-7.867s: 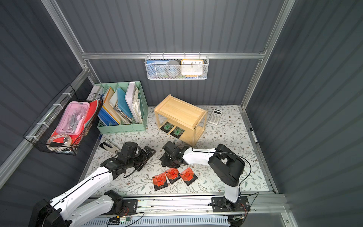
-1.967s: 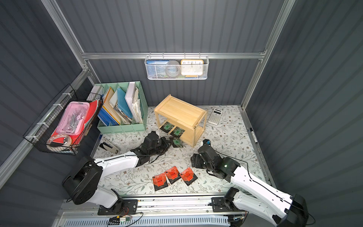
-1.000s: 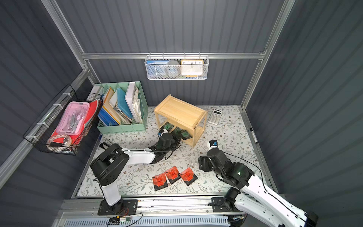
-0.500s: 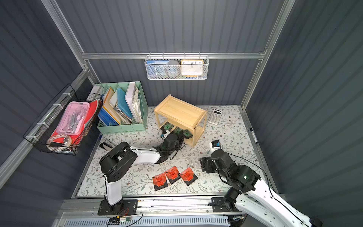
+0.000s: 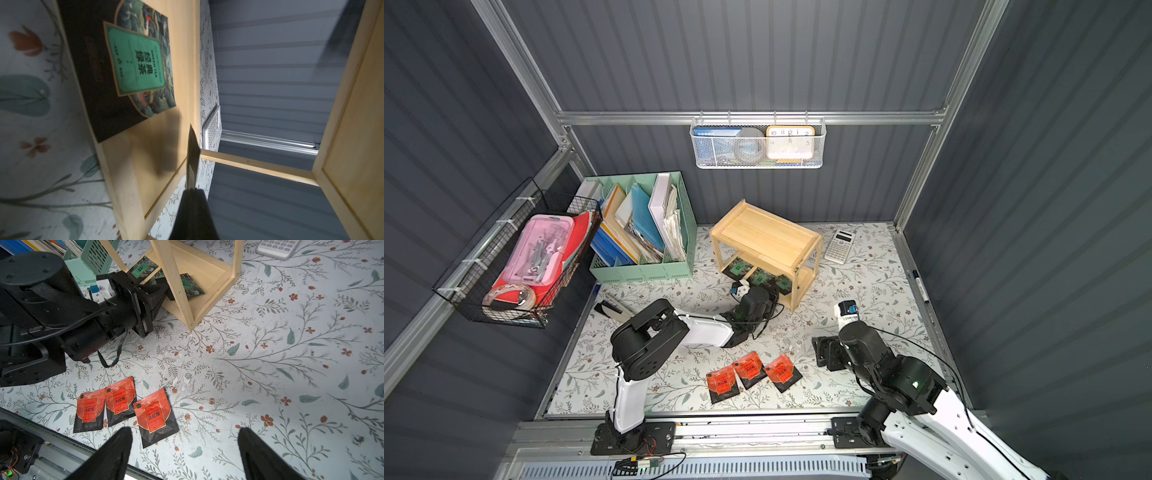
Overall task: Place the tea bags on the shelf by color
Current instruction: Place the tea bag on the shelf.
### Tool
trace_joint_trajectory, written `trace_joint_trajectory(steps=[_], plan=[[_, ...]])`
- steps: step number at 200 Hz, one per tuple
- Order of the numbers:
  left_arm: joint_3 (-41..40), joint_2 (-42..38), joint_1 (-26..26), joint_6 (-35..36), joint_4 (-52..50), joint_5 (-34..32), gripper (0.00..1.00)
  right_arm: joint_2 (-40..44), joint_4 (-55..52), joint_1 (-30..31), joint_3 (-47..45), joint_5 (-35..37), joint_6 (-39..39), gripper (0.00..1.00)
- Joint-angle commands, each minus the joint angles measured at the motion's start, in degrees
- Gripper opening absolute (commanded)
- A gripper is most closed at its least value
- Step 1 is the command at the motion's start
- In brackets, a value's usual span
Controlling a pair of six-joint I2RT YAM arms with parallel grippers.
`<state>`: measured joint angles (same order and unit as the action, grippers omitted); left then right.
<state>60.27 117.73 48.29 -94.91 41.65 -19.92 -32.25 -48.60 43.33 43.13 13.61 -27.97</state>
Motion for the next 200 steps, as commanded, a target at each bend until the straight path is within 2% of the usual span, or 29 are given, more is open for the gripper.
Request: trace_joint_trajectory(steps=[1,145,200], plan=[[1.2,1.9,0.7,-2.1,1.0,-2.6,0.00,0.7,-1.8,-0.2,1.6,1.3,0.7,0.86],[3.6,5.0,2.9,-4.6,-0.5,-3.1,0.00,1.7,-2.2,-0.2,1.5,1.7,0.9,0.86],[1.8,3.7,3.7,-6.0,-1.2,-6.1,0.00,1.7,-2.2,-0.2,1.5,1.6,0.9,0.86]])
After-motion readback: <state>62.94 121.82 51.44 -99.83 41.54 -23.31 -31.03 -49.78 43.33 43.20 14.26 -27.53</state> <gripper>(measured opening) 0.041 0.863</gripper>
